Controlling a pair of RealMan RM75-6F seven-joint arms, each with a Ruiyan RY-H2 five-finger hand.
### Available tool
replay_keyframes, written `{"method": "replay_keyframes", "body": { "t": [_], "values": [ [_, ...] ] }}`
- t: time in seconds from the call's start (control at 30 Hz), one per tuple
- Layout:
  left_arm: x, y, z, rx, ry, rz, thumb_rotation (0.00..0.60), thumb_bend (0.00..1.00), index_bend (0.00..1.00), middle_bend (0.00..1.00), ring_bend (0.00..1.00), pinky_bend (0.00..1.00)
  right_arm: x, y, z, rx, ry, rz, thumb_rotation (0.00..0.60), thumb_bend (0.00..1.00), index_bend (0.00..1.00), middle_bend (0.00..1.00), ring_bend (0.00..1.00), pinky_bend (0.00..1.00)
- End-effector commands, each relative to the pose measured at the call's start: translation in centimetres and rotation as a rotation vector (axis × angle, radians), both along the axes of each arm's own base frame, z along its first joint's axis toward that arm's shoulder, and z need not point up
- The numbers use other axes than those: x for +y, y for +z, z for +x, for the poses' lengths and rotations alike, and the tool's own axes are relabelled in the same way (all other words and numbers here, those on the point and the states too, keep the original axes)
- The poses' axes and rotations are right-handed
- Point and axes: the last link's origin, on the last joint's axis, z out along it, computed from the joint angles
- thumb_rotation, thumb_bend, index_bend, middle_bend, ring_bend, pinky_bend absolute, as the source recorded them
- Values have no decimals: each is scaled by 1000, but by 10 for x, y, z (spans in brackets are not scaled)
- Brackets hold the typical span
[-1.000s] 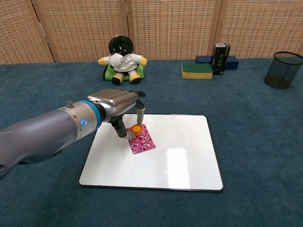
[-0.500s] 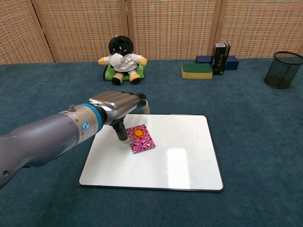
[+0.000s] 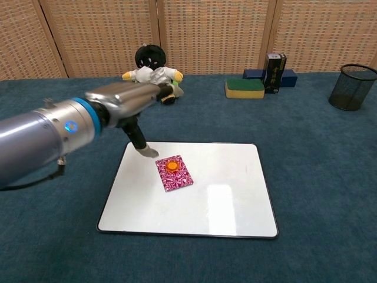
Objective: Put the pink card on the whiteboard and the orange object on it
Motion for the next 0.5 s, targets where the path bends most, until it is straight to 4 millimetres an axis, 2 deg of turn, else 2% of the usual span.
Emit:
{"method": "replay_keyframes", "body": {
  "t": [0.03, 0.17, 0.3, 0.33, 0.47, 0.5],
  "values": [
    [-5, 62, -26, -26, -13, 139, 600, 153, 0, 0, 0, 0, 0, 0, 0, 1, 1, -1, 600, 0, 0, 0, 0, 0],
    [-14, 111, -68, -32, 20, 263, 600, 46, 0, 0, 0, 0, 1, -1, 1, 5, 1, -3, 600, 0, 0, 0, 0, 0],
    [-39, 151, -131, -50, 75, 351, 600, 0, 0, 0, 0, 0, 1, -2, 2, 6, 0, -8, 600, 0, 0, 0, 0, 0],
    [-45, 155, -142, -56, 86, 360, 600, 0, 0, 0, 0, 0, 1, -2, 2, 6, 0, -9, 600, 0, 0, 0, 0, 0],
    [-83, 171, -210, -87, 245, 387, 600, 0, 0, 0, 0, 0, 1, -3, 3, 13, 3, -11, 600, 0, 0, 0, 0, 0],
    [-88, 173, -219, -88, 267, 387, 600, 0, 0, 0, 0, 0, 1, -3, 4, 13, 4, -12, 600, 0, 0, 0, 0, 0]
  ]
}}
